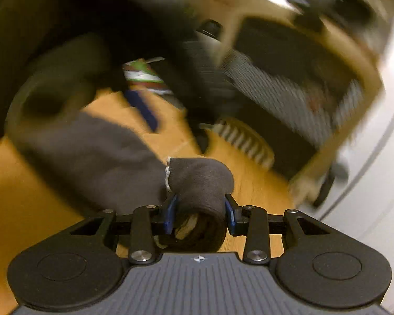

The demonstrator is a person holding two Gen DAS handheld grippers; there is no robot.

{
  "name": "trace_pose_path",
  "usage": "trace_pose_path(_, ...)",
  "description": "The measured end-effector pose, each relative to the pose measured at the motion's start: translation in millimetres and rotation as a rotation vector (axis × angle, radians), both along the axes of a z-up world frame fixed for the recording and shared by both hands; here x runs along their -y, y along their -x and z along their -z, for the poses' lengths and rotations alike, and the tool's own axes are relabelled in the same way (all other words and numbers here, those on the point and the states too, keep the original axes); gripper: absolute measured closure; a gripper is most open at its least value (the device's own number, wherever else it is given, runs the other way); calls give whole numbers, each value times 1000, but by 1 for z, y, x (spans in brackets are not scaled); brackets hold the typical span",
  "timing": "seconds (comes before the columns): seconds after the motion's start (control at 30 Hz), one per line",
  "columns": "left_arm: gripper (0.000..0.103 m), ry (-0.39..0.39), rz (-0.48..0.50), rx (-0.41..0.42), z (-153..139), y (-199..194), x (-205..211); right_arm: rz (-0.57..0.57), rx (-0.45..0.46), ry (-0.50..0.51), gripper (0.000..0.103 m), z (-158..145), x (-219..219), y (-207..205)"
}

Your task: Fold clothes

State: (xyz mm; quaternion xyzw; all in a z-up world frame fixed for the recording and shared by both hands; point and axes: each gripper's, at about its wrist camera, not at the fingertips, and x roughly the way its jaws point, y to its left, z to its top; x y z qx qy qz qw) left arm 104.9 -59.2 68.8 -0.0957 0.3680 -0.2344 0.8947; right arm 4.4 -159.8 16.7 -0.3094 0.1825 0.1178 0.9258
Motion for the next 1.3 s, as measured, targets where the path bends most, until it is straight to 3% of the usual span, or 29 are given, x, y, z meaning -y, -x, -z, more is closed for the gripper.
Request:
trace_pose_path(0.1,45,6,34,-24,6,0,9,-51,25,94,66,9,-14,9)
trace_pose_path(0.2,46,3,24,-62,20,-6,10,-50,0,55,64,5,-8,7)
trace_pose_path(0.27,43,3,12,-83,29,-10,8,-52,-60,-56,51,-4,8,5)
trace_pose_path(0.33,39,6,-1,-88,32,-12,5,-43,-122,-231,10,-17,30,3)
trace_pose_path(0.4,36,7,-5,-87,35,-12,2,-41,-184,-448,0,-29,56,1)
trace_pose_path(0.5,34,12,-9,-83,38,-10,-2,10,-259,-666,0,-34,86,-6)
trace_pose_path(0.63,34,17,-12,-73,39,-5,-5,84,-335,-818,0,-20,101,-23)
trace_pose_path(0.9,33,43,-18,-50,44,4,-15,151,-432,-875,0,3,94,-46)
trace_pose_path(1.07,32,53,-21,-39,46,6,-16,149,-420,-867,0,7,93,-43)
trace_pose_path(1.13,32,54,-21,-36,47,6,-16,152,-419,-891,0,7,95,-42)
trace_pose_path(1.23,31,60,-19,-36,48,6,-17,169,-422,-1014,0,10,102,-38)
trace_pose_path(1.3,31,69,-21,-38,48,5,-19,165,-423,-1005,0,9,100,-39)
